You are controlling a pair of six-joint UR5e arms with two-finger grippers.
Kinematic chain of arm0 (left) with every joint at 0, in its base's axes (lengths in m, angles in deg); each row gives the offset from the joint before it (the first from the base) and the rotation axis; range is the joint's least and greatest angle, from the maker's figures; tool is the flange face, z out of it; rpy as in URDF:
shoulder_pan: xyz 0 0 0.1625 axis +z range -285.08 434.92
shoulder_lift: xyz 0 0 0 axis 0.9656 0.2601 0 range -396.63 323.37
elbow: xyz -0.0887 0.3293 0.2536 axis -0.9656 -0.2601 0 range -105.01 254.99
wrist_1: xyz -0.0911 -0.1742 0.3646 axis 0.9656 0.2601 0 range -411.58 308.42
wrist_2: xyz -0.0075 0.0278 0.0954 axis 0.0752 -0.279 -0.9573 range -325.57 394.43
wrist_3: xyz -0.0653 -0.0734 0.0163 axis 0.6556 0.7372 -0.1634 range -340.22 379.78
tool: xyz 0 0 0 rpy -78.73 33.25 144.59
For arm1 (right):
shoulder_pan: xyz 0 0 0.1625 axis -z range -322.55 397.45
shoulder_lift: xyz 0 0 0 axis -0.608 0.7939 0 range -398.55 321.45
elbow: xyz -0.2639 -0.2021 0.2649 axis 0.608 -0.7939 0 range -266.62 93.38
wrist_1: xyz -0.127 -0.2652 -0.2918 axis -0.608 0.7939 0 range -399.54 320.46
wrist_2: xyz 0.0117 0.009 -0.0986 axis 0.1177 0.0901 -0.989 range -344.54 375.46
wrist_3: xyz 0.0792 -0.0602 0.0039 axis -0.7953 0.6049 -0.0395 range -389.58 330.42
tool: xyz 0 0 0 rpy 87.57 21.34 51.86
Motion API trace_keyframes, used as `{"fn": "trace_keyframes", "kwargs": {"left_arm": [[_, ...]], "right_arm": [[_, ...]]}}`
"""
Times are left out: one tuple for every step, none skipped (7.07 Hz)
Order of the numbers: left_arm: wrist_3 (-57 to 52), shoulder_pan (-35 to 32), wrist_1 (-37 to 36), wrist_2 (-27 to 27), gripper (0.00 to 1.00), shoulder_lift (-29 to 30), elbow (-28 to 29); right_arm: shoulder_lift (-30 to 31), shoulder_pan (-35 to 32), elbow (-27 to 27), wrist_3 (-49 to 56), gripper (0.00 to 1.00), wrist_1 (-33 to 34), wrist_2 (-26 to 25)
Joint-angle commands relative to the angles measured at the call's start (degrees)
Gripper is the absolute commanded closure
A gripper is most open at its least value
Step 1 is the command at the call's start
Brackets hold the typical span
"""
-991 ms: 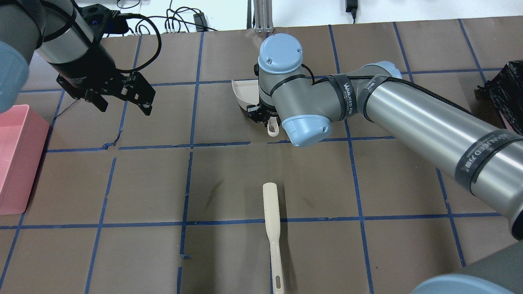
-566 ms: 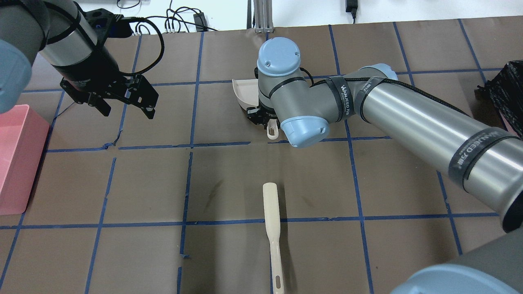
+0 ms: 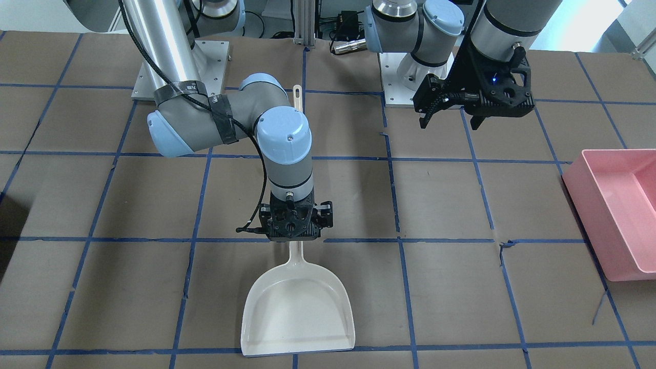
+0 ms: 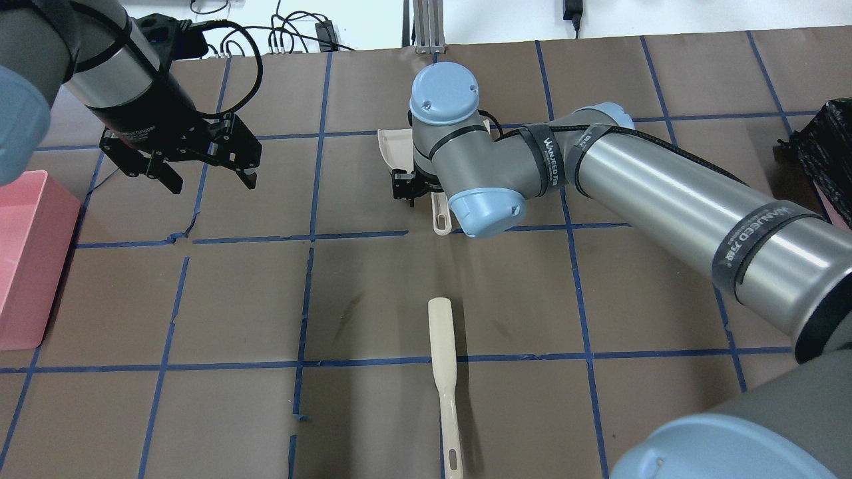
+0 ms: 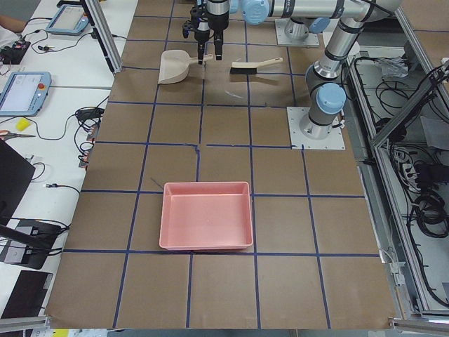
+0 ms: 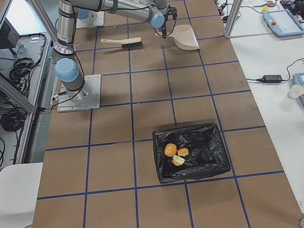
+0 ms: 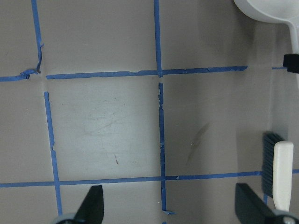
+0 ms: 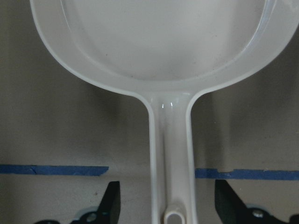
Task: Sweep and dump trash in nearest bin
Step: 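Set the dustpan down on the table and open the right gripper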
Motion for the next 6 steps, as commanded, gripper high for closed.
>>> {"fn": "trace_keyframes", "kwargs": {"left_arm": [[0.1,0.0,0.1,0.0,0.00,-0.1,-0.1],[0.0,0.0,0.1,0.0,0.00,-0.1,-0.1],[-0.1,0.0,0.1,0.0,0.00,-0.2,-0.4],[-0.1,0.0,0.0,0.0,0.00,-0.3,-0.6],[-0.1,0.0,0.0,0.0,0.00,-0.3,-0.7],[-0.1,0.0,0.0,0.0,0.00,-0.3,-0.7]], "right_arm": [[3.6,1.9,-3.9,0.4,0.00,-5.4,0.0],[7.8,5.1,-5.9,1.2,0.00,-12.7,0.6],[12.1,8.7,-7.6,4.7,0.00,-20.4,0.7],[15.6,13.2,-8.7,7.4,0.00,-27.3,0.9],[18.2,16.3,-9.1,10.2,0.00,-30.7,1.0],[21.8,17.5,-9.2,12.2,0.00,-33.9,0.8]]}}
